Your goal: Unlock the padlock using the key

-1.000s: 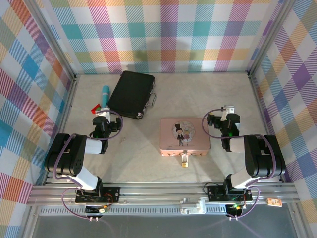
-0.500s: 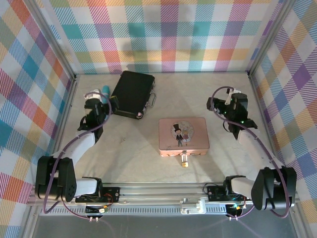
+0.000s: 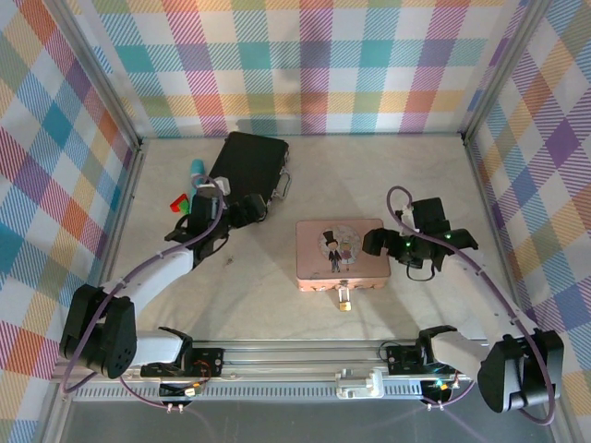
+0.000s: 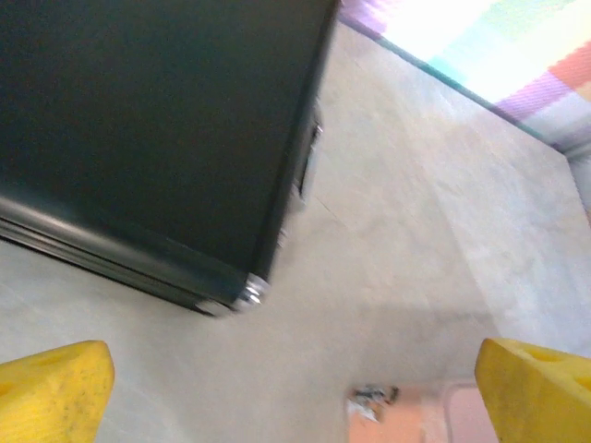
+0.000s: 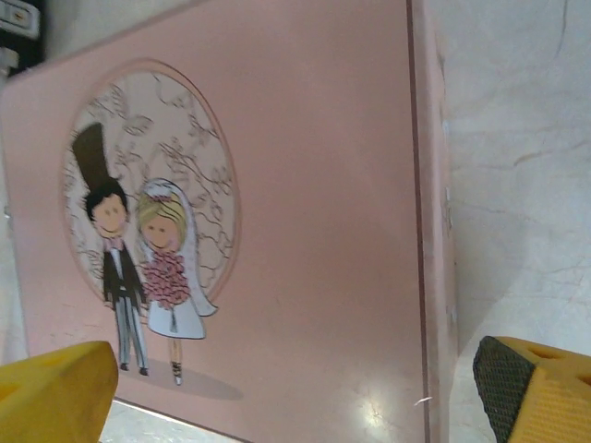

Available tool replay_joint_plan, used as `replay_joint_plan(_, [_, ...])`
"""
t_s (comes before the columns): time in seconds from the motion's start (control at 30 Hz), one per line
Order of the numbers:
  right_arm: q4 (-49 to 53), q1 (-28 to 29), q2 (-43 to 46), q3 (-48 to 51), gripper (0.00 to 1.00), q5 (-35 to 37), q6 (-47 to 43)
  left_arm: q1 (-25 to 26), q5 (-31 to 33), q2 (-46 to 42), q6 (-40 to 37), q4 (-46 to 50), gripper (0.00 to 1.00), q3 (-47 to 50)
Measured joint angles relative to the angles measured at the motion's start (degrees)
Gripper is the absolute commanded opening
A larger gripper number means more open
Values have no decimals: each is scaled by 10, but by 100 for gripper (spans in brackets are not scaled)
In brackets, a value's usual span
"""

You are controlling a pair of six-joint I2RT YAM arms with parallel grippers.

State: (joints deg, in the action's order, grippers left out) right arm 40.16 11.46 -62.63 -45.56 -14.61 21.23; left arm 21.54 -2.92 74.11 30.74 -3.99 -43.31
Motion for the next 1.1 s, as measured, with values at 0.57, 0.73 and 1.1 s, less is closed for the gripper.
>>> replay_joint_plan(0.57, [-153, 17, -127, 32, 75, -26, 57, 31, 23, -33, 73, -6, 100, 30])
replay_joint_plan(0.73, [-211, 20, -154, 28, 71, -18, 92, 34, 23, -33, 85, -10, 100, 31])
replay_joint_plan(1.1, [-224, 20, -277, -100, 67, 45, 110, 43, 20, -22, 100, -24, 100, 31])
